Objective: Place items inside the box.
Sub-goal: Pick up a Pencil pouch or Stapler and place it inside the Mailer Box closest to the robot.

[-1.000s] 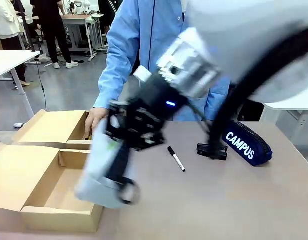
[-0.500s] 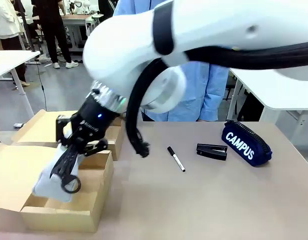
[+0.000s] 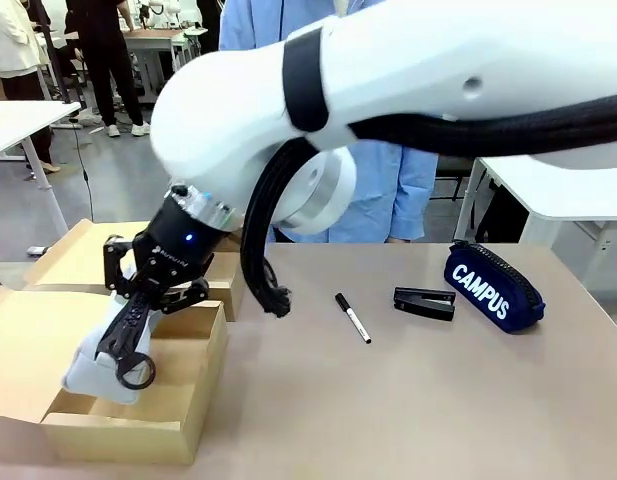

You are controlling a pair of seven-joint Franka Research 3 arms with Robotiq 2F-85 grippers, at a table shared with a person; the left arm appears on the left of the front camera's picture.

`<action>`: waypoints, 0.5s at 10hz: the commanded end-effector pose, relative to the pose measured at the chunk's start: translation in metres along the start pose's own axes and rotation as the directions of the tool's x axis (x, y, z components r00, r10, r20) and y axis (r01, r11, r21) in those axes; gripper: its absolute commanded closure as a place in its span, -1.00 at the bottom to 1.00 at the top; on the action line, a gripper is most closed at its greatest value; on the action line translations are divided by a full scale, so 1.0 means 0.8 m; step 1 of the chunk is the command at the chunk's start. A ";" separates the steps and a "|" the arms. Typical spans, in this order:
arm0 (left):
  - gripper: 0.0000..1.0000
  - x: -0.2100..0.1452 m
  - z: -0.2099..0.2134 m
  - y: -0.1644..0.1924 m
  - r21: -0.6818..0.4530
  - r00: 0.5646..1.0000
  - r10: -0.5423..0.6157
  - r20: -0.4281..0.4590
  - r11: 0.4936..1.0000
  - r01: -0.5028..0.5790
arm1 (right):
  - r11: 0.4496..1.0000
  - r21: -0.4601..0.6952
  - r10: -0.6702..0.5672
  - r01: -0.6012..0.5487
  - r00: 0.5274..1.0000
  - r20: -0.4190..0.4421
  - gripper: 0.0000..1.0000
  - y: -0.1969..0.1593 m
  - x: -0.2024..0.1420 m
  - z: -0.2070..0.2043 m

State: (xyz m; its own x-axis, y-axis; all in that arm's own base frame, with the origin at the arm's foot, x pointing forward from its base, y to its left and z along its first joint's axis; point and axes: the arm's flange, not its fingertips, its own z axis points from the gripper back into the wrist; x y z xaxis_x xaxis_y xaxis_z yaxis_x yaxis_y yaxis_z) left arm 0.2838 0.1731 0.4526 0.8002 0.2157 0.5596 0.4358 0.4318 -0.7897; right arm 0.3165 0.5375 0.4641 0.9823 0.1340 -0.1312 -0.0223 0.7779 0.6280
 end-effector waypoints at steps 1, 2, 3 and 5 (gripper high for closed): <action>-1.00 0.001 -0.001 -0.002 -0.017 1.000 -0.023 0.017 1.000 0.023 | 1.000 -0.008 -0.022 0.023 0.996 0.086 0.84 0.034 0.019 -0.040; -1.00 0.001 -0.001 -0.002 -0.017 1.000 -0.023 0.017 1.000 0.023 | 0.999 -0.012 -0.044 0.046 0.991 0.126 0.84 0.036 0.027 -0.047; -1.00 0.001 -0.001 -0.002 -0.017 1.000 -0.023 0.017 1.000 0.023 | 0.997 -0.046 -0.055 0.063 0.986 0.156 0.84 0.038 0.033 -0.057; -1.00 0.001 -0.001 -0.002 -0.017 1.000 -0.023 0.017 1.000 0.023 | 0.995 -0.080 -0.049 0.064 0.982 0.183 0.84 0.042 0.044 -0.072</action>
State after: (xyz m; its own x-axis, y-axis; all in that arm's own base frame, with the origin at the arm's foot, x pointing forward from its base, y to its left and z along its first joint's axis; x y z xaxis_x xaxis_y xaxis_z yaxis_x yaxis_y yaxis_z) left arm 0.2839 0.1732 0.4526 0.8003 0.2156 0.5596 0.4360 0.4314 -0.7898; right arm 0.3401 0.5806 0.4264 0.9992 0.0234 -0.0336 0.0004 0.8153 0.5790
